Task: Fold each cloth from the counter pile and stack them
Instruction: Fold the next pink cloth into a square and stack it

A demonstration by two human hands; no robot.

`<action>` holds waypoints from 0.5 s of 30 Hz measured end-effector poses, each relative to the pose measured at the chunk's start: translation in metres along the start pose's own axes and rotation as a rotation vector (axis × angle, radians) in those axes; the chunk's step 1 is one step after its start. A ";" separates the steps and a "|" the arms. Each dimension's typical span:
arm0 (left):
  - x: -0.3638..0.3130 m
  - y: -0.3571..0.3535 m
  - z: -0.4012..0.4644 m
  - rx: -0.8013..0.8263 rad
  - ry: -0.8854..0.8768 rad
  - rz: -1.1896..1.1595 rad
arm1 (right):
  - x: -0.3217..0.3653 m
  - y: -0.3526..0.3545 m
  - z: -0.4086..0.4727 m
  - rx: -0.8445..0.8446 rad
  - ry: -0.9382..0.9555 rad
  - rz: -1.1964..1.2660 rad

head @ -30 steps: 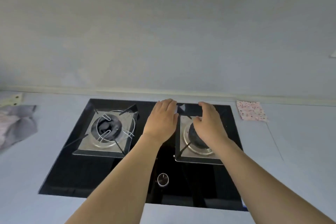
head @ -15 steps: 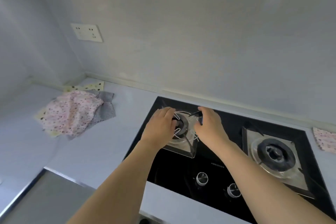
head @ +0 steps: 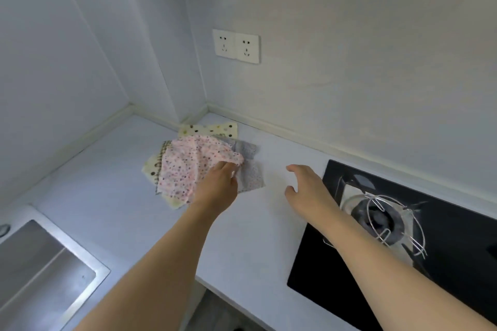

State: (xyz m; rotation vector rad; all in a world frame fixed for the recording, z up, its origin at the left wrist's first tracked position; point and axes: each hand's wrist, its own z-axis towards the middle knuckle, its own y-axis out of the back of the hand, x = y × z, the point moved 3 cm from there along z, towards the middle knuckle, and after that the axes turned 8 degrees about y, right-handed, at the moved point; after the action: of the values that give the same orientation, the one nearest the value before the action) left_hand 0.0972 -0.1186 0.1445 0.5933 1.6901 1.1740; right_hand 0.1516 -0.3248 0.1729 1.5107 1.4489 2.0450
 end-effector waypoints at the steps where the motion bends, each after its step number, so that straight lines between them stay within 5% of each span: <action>1: 0.015 0.006 0.004 0.006 0.023 0.009 | 0.006 -0.008 0.010 0.020 0.020 -0.003; 8: 0.129 0.009 0.042 0.144 0.127 0.040 | 0.051 -0.106 0.074 0.143 0.151 0.013; 15: 0.201 -0.043 0.086 0.358 0.005 -0.031 | 0.045 -0.232 0.120 0.300 0.272 -0.060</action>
State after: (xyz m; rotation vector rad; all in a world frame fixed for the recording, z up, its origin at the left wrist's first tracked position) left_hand 0.0953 0.0609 0.0125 0.7787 1.9228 0.8540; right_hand 0.1470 -0.1128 0.0149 1.3030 1.9545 2.1377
